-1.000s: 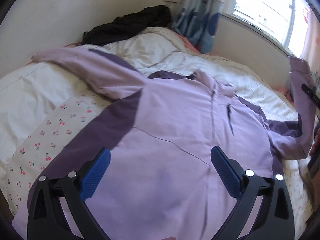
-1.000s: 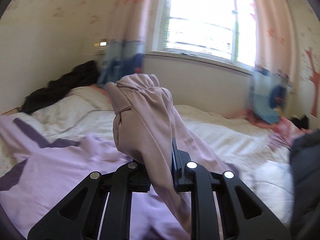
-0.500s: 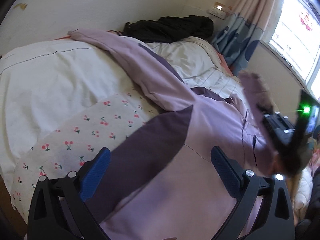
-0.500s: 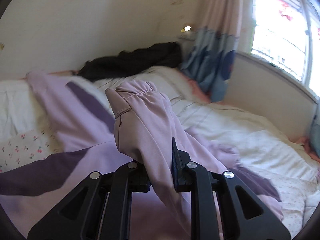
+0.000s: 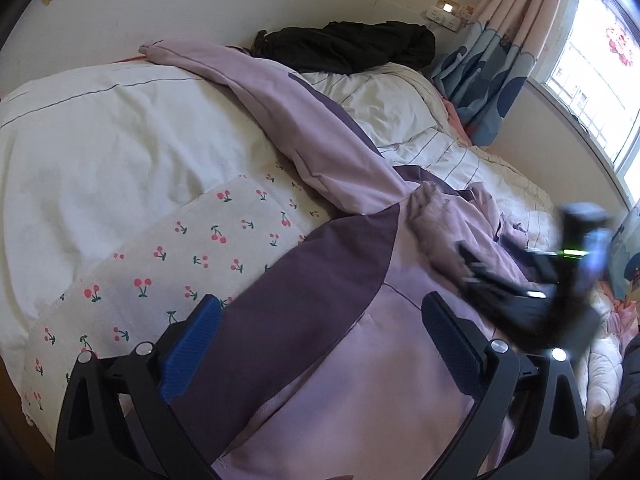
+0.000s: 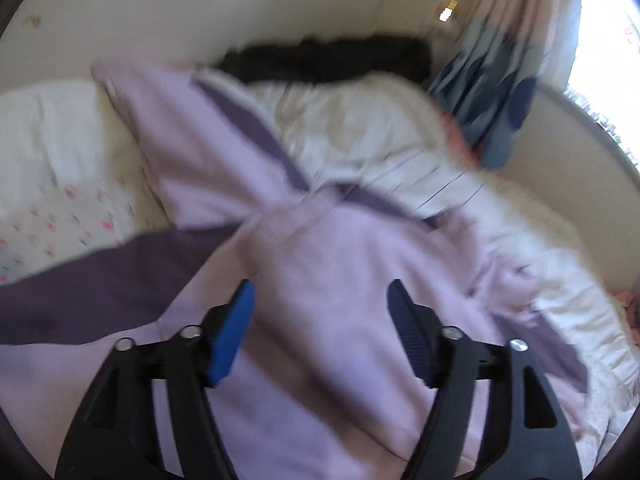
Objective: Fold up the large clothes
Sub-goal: 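Lay the sleeve on the jacket body and open the right gripper, then grasp the other sleeve cuff of the jacket with the left gripper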
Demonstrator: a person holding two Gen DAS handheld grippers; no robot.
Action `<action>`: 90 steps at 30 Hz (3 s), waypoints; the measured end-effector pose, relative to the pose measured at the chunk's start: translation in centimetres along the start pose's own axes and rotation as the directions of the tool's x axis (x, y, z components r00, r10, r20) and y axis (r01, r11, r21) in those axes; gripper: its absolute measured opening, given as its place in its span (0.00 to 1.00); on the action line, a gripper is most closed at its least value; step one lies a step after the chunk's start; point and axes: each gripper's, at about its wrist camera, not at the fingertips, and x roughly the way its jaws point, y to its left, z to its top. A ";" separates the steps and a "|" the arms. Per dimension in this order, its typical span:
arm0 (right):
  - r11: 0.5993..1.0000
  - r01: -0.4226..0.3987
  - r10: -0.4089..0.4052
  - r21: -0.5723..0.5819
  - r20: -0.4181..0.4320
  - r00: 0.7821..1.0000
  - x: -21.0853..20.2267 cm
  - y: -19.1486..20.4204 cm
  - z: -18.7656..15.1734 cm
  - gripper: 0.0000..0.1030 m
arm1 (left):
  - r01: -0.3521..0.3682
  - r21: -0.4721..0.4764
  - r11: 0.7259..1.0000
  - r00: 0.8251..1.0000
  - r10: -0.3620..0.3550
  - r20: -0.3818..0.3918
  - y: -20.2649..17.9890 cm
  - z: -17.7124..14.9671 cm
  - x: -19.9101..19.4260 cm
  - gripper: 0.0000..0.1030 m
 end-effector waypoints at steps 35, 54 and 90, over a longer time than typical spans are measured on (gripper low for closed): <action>0.825 0.335 -0.207 0.454 -0.308 0.929 -7.1 -20.4 -18.1 0.71 | 0.049 0.639 0.768 0.998 -0.007 -0.068 -19.8 -2.4 17.1 0.94; 0.844 0.318 -0.254 0.432 -0.201 0.946 -13.0 -17.8 -18.4 0.83 | 0.138 0.561 0.816 0.990 -0.103 -0.093 -17.3 -0.8 15.3 0.93; 0.832 0.393 -0.283 0.392 -0.309 0.908 -7.8 -16.8 -21.6 0.93 | 0.199 -0.445 0.873 0.980 -0.176 0.092 19.2 27.4 13.3 0.16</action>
